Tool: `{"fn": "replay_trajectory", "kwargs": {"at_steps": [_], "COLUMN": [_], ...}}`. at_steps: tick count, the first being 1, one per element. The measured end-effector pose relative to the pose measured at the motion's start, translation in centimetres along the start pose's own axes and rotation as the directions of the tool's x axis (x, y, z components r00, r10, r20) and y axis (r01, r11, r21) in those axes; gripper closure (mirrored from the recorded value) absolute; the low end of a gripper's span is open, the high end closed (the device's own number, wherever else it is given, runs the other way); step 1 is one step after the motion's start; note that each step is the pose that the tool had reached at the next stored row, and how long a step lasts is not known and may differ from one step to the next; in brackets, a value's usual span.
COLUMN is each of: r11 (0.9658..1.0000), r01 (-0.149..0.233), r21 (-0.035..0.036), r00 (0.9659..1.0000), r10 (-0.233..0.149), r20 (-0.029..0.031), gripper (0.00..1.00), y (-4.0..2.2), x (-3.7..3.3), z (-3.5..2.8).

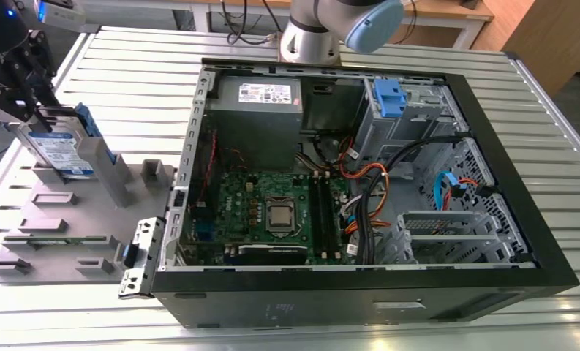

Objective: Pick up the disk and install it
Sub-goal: 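Pick up the disk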

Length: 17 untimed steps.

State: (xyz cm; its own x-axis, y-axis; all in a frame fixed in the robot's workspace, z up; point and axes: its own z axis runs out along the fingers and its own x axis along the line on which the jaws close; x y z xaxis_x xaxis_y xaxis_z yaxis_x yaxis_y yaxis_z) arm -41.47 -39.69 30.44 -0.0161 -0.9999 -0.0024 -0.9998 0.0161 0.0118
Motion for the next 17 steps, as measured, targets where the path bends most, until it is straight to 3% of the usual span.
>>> {"fn": "replay_trajectory", "kwargs": {"at_steps": [6, 7, 17], "r11": [1.0000, 1.0000, 1.0000], "r01": [0.000, 0.000, 0.000], "r21": [0.0000, 0.0000, 0.0000], "r00": [1.0000, 1.0000, 1.0000], "r10": [0.000, 0.000, 0.000], "r20": [0.0000, 0.0000, 0.0000], "gripper": [0.55, 0.62, 0.65], "y": [0.00, 0.00, 0.00], "x": [0.00, 0.00, 0.00], "z": [-0.02, -0.02, -0.11]}}
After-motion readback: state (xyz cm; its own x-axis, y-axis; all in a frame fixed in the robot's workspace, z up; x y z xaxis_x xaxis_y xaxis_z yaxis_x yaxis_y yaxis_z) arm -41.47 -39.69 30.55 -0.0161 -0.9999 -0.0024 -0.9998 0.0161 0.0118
